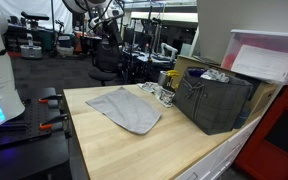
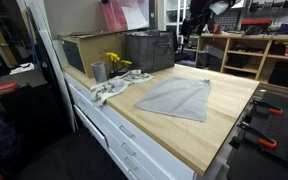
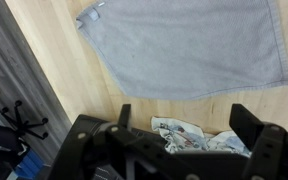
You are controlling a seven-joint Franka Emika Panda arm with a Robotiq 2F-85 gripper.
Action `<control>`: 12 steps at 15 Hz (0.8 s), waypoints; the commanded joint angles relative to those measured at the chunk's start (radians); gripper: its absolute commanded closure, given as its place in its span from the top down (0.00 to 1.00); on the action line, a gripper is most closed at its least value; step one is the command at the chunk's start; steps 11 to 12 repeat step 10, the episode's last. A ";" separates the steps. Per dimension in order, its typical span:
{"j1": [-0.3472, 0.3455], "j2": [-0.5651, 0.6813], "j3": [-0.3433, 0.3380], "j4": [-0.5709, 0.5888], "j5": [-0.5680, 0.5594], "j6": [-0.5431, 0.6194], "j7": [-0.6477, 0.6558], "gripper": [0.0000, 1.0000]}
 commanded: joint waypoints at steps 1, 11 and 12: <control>0.001 -0.041 -0.011 -0.037 -0.011 0.021 -0.049 1.00; -0.004 -0.014 0.001 -0.014 -0.006 0.002 -0.034 1.00; -0.004 -0.014 0.001 -0.014 -0.006 0.002 -0.034 1.00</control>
